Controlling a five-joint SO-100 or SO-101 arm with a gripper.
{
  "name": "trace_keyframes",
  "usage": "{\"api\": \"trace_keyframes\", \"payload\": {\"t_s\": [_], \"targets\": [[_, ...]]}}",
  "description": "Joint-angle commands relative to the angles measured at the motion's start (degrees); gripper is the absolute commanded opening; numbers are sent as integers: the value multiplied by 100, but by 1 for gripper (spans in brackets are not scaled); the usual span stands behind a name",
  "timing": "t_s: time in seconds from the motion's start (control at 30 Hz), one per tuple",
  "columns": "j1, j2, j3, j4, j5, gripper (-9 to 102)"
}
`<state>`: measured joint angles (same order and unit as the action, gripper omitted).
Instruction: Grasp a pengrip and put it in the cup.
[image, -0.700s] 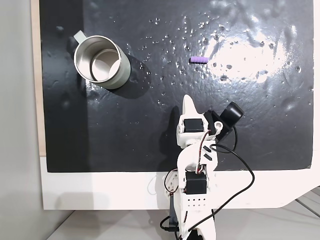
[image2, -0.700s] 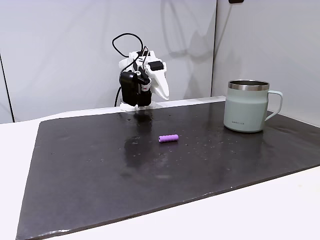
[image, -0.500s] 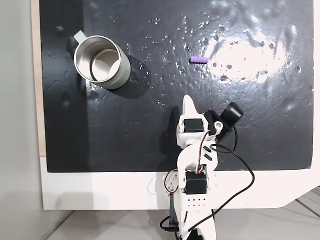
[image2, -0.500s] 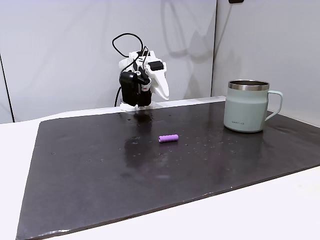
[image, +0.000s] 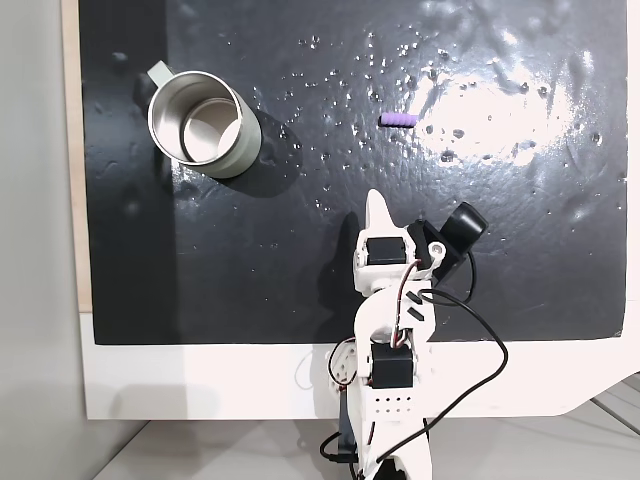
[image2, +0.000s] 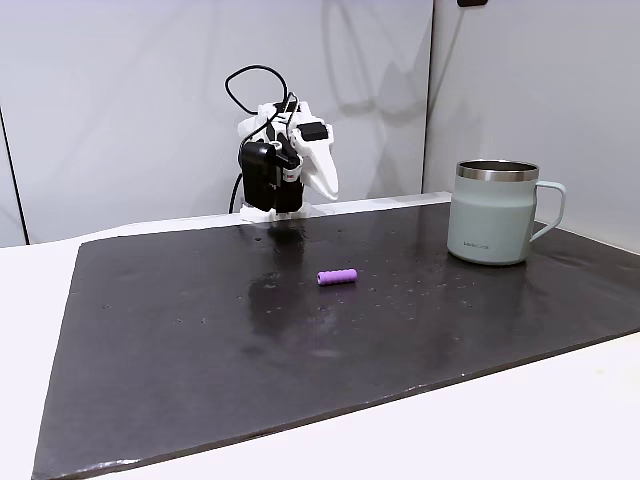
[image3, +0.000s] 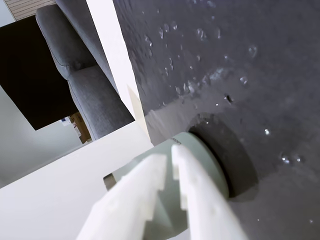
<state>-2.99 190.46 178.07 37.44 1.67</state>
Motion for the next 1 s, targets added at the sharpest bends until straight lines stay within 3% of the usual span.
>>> {"api": "trace_keyframes", "payload": {"t_s": [0.0, 0.2, 0.67, 0.97], "targets": [[-53, -255, -809, 44, -193, 0], [-132, -2742, -3050, 352, 141, 0], [-35, -6645, -7664, 2681, 422, 0], [132, -8657, -9422, 3665, 457, 17]]}}
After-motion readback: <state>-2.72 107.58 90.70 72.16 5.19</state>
